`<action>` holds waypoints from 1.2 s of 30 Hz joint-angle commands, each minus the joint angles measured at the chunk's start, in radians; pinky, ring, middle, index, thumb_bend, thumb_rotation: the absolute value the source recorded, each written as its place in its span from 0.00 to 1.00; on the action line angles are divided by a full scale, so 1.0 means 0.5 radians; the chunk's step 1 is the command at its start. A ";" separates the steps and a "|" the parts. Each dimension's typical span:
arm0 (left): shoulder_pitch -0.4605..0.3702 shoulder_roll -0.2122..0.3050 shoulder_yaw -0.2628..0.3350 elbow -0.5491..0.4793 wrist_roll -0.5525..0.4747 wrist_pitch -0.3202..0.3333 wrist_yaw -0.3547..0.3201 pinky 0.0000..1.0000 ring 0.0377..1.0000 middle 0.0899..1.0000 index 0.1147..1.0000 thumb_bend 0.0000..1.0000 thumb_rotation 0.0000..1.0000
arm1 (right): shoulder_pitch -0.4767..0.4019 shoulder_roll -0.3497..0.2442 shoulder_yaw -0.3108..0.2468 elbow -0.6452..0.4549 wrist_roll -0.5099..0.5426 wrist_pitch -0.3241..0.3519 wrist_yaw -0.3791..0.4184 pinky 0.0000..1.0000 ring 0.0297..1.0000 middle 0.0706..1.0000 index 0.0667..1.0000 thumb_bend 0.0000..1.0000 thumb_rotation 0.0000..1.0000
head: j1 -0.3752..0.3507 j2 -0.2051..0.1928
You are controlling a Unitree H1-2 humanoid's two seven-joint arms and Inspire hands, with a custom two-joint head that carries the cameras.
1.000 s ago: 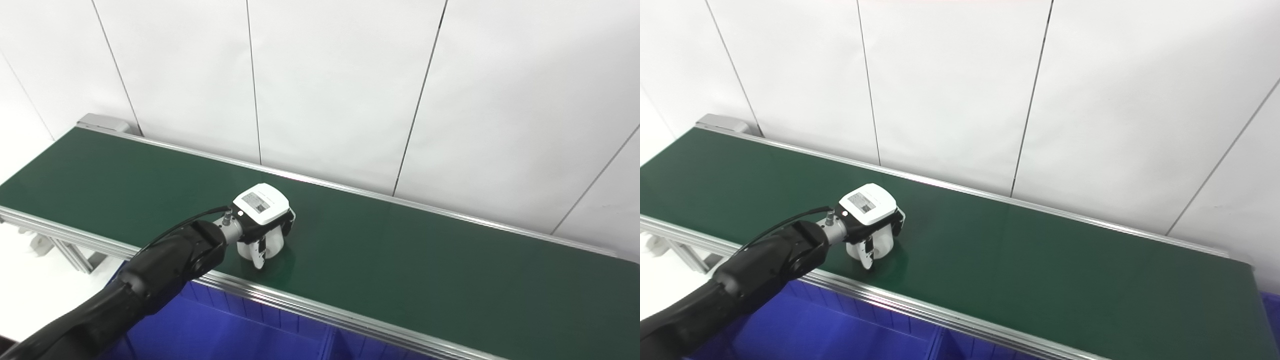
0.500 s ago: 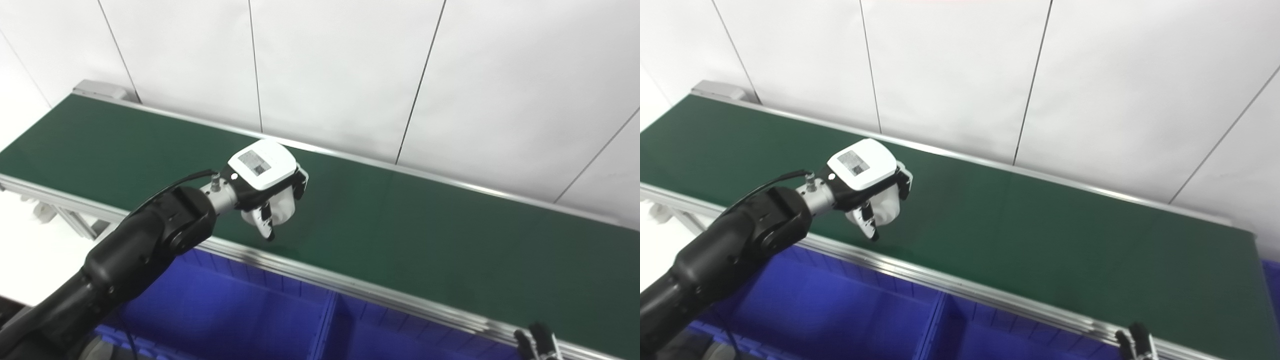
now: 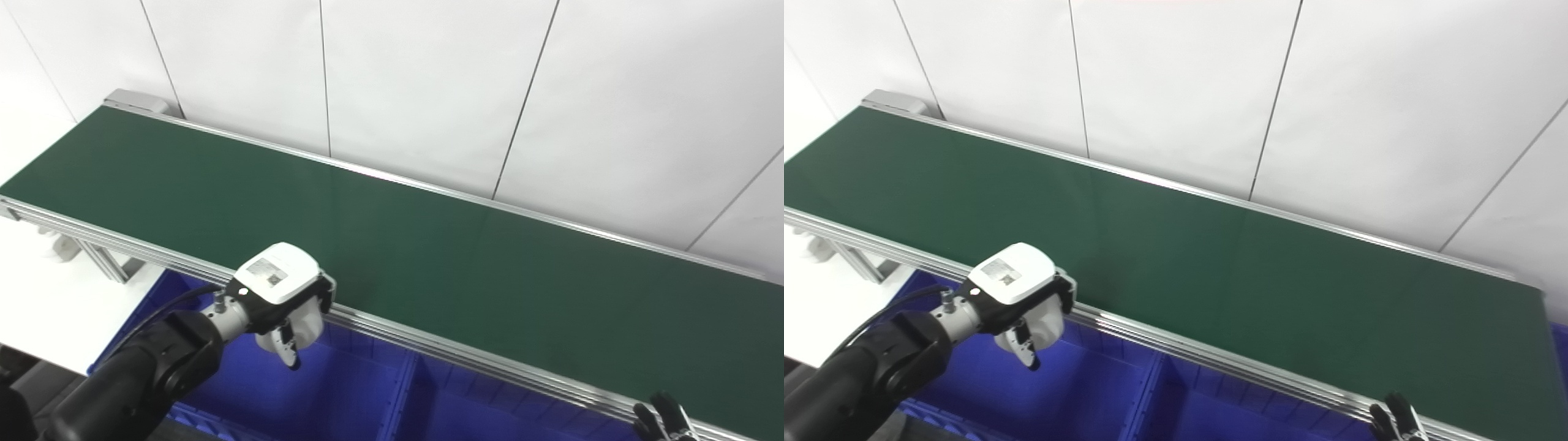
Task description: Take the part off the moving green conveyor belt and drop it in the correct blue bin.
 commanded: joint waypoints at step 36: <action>0.269 -0.046 0.203 -0.649 -0.307 0.280 -0.602 0.76 0.82 0.83 0.80 0.96 0.61 | -0.100 0.039 0.042 0.090 -0.109 -0.105 -0.011 0.87 0.87 0.91 0.89 0.84 0.93 | -0.131 -0.018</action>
